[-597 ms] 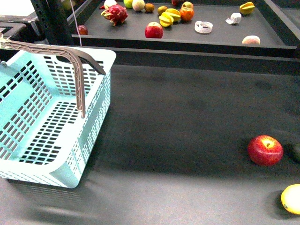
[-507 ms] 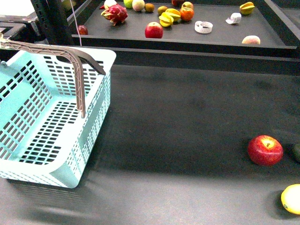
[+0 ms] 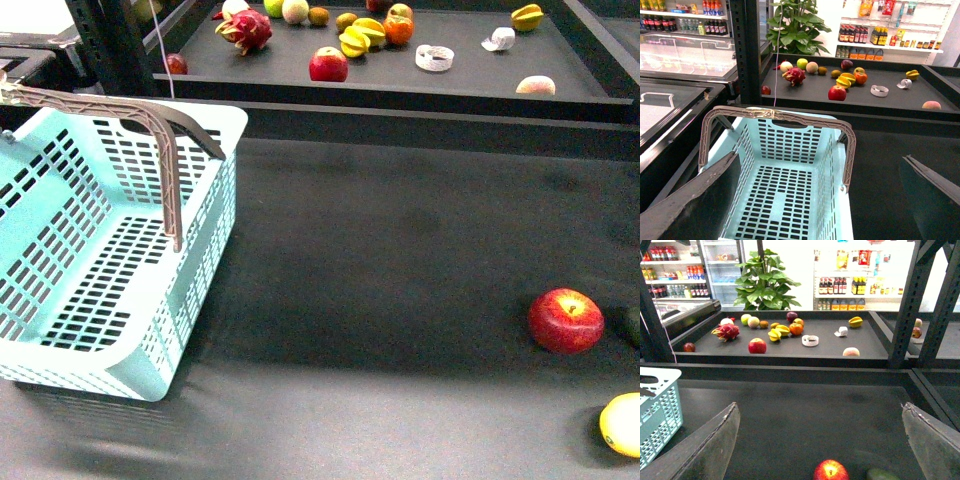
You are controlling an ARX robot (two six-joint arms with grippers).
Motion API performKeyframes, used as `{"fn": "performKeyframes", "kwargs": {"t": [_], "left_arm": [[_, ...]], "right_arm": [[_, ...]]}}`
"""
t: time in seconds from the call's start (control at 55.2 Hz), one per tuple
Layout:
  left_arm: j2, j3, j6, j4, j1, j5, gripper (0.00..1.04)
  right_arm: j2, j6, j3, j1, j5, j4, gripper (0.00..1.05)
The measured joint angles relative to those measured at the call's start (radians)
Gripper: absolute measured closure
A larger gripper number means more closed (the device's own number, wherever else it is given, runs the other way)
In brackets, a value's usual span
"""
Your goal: Pick mango with right arm and hold basket with left
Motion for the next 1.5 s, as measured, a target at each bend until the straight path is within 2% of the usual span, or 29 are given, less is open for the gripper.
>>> {"fn": "performKeyframes", "kwargs": {"t": [0.199,0.217,0.235,0.253,0.29,0.344,0.398,0.579,0.688,0.869,1.159,1.503], "left_arm": [[0.000,0.000,0.000,0.000,0.000,0.000,0.06],[0.010,-0.003,0.005,0.021,-0.022,-0.067,0.06],[0.040,-0.005,0.008,0.087,-0.068,-0.213,0.06],[0.063,-0.005,0.005,0.138,-0.099,-0.313,0.06],[0.112,-0.005,0.002,0.219,-0.151,-0.472,0.06],[0.200,-0.003,-0.014,0.303,-0.194,-0.636,0.06],[0.305,-0.002,-0.047,0.377,-0.205,-0.704,0.06],[0.732,0.027,-0.198,0.636,-0.182,-0.643,0.06],[1.000,0.113,-0.327,0.724,-0.161,-0.594,0.06],[1.301,0.254,-0.517,0.747,-0.161,-0.531,0.06],[1.601,0.493,-0.782,0.711,-0.173,-0.443,0.06],[1.826,0.704,-0.962,0.665,-0.186,-0.331,0.06]], "right_arm": [[0.000,0.000,0.000,0.000,0.000,0.000,0.08],[0.000,0.000,0.000,0.000,0.000,0.000,0.08],[0.000,0.000,0.000,0.000,-0.001,0.000,0.08],[0.000,0.000,0.000,0.000,0.000,0.000,0.08],[0.000,0.000,0.000,0.000,0.000,0.000,0.08],[0.000,0.000,0.000,0.000,0.000,0.000,0.08],[0.000,0.000,0.000,0.000,0.000,0.000,0.08],[0.000,0.000,0.000,0.000,0.000,0.000,0.08],[0.000,0.000,0.000,0.000,0.000,0.000,0.08],[0.000,0.000,0.000,0.000,0.000,0.000,0.08],[0.000,0.000,0.000,0.000,0.000,0.000,0.08],[0.000,0.000,0.000,0.000,0.000,0.000,0.08]]}}
